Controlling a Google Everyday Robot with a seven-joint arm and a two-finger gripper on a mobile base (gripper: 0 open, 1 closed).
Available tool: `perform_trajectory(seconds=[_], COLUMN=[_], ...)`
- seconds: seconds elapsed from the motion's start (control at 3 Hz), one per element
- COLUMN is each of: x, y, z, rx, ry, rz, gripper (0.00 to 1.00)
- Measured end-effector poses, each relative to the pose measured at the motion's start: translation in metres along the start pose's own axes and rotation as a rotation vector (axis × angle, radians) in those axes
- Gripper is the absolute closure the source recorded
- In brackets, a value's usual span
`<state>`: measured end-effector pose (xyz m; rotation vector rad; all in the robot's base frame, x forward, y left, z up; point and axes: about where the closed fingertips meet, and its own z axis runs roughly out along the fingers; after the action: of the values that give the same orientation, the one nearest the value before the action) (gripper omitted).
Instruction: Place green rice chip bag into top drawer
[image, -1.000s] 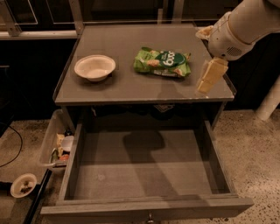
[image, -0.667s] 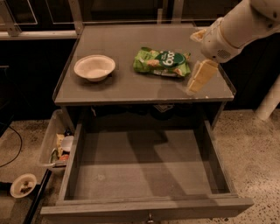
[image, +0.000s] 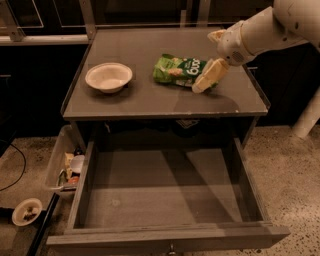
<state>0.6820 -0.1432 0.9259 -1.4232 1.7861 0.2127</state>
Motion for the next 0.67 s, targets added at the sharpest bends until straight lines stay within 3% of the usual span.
perform_trajectory(seconds=[0.33, 0.67], x=[0.001, 0.009], y=[-0.009, -0.015], z=[0.025, 0.049], rx=[-0.009, -0.022], ry=[-0.021, 0.002], rz=[0.04, 0.064], gripper=[0.0, 0.0])
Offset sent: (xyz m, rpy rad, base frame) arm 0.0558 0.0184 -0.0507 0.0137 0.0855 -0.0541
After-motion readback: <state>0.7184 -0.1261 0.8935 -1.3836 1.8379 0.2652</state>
